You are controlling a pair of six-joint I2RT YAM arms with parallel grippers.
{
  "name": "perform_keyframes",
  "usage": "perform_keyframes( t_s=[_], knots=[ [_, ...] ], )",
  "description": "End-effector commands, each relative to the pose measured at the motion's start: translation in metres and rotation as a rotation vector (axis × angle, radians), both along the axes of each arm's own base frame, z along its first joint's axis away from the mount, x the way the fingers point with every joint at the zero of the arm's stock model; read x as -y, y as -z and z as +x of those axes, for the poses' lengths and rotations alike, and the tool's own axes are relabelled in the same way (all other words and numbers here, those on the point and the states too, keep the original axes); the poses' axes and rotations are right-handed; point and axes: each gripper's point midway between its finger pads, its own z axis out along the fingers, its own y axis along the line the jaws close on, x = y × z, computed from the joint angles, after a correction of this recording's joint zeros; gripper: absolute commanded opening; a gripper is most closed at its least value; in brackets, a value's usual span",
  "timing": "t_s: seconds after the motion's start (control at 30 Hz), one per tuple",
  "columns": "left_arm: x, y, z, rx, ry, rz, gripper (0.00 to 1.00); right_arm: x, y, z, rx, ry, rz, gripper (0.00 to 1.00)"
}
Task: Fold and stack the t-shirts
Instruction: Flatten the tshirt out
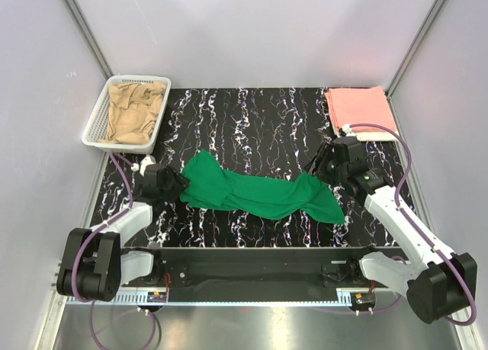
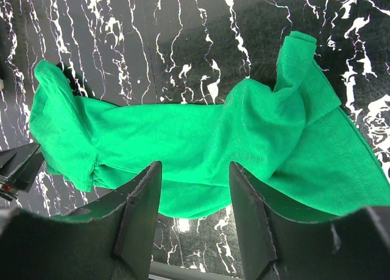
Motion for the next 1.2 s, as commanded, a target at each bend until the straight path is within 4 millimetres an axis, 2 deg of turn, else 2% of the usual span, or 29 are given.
perform_keyframes(
  t_s=[0.0, 0.27, 0.4, 0.57, 0.73, 0.97, 1.17],
  knots=[
    [-0.003, -0.011, 0.012, 0.077, -0.034, -0.009, 0.60, -0.003, -0.010, 0.002, 0.025, 0.001, 0.027, 0.55],
    [-0.004, -0.006, 0.017, 0.080, -0.047, -0.013, 0.53, -0.003, -0.011, 0.002, 0.027, 0.002, 0.031, 0.55],
    [-0.003, -0.015, 0.023, 0.117, -0.041, -0.013, 0.48, -0.003, -0.009, 0.001, 0.021, 0.004, 0.030, 0.55],
    [-0.002, -0.029, 0.030, 0.170, -0.045, -0.023, 0.47, -0.003, -0.004, 0.002, 0.010, 0.006, 0.028, 0.55],
    [0.000, -0.030, 0.028, 0.175, -0.045, -0.037, 0.47, -0.008, -0.001, 0.002, -0.003, -0.008, 0.046, 0.55],
    [0.011, -0.049, 0.028, 0.266, -0.001, -0.077, 0.47, -0.008, 0.007, 0.002, -0.016, -0.010, 0.041, 0.55],
    [0.018, -0.049, 0.022, 0.281, 0.026, -0.076, 0.47, -0.010, 0.015, 0.001, -0.034, -0.019, 0.041, 0.55]
  ],
)
